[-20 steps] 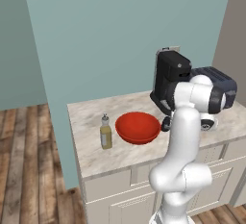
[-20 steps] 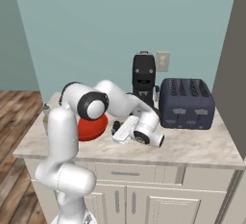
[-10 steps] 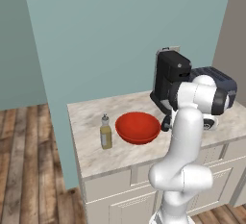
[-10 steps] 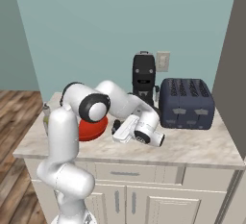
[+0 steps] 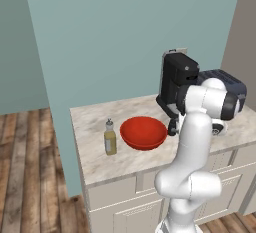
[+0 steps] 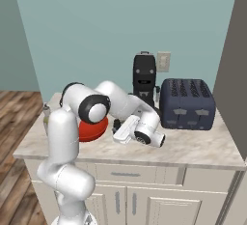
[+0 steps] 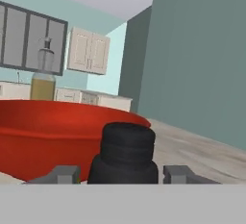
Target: Retrieve the bottle and the shaker from the cabinet and place them next to the mixing bowl on the counter. Then add garlic from the fridge to the mixing bowl.
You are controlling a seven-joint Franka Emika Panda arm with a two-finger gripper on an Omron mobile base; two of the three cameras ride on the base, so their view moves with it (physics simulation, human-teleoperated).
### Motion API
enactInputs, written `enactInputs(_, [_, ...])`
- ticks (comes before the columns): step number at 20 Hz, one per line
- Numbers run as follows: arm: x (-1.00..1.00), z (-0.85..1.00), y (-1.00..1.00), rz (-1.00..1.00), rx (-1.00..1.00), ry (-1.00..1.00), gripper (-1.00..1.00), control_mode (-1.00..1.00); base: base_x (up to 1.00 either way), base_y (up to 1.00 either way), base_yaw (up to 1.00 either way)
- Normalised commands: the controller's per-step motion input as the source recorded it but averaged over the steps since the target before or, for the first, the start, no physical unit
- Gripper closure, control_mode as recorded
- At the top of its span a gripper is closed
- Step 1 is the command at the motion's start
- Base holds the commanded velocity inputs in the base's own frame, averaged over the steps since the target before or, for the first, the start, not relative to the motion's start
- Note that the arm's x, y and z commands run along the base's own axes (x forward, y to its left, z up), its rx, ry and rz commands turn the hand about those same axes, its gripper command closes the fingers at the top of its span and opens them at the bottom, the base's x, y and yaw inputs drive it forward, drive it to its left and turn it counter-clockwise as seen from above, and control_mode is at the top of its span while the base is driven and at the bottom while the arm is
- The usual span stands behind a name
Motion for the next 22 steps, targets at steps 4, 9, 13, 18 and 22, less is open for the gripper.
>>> enactInputs(4, [-0.17, 0.03, 0.02, 0.0, -0.01, -0.06, -1.0, -1.0, 0.0, 0.0, 0.0])
enactInputs(9, [-0.23, 0.36, 0.03, 0.0, 0.0, -0.07, -1.0, -1.0, 0.0, 0.0, 0.0])
enactInputs(13, [-0.24, 0.94, 0.0, 0.0, 0.0, -0.02, -1.0, -1.0, 0.0, 0.0, 0.0])
enactInputs(18, [-0.55, 0.89, 0.0, 0.0, 0.0, 0.06, -1.0, -1.0, 0.0, 0.0, 0.0])
enactInputs(22, [-0.97, 0.7, 0.0, -0.03, 0.0, 0.09, -1.0, -1.0, 0.0, 0.0, 0.0])
